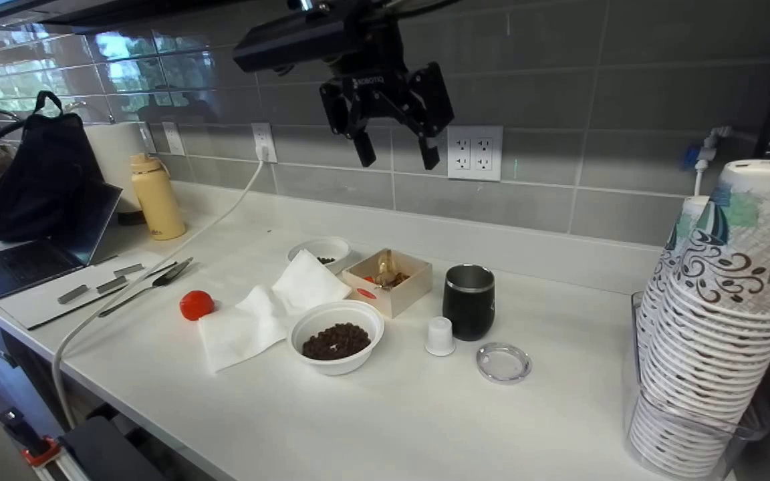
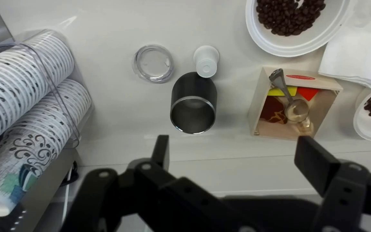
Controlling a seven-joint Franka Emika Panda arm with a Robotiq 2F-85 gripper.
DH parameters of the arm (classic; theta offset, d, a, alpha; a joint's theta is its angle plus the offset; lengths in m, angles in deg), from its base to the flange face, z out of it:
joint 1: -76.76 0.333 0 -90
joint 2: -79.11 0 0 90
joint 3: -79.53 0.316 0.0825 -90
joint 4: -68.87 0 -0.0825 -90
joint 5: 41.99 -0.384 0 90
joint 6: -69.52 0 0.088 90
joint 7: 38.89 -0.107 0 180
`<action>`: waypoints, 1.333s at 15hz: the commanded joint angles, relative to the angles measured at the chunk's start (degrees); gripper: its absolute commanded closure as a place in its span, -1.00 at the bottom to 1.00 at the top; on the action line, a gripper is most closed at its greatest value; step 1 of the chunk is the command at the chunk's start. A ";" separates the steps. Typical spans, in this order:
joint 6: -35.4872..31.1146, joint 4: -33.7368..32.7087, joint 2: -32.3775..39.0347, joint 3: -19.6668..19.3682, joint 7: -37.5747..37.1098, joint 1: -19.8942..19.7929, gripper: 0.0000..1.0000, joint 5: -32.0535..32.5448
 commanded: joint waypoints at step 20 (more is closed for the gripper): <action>-4.65 -13.99 -31.99 -2.69 1.70 -4.92 -1.00 17.77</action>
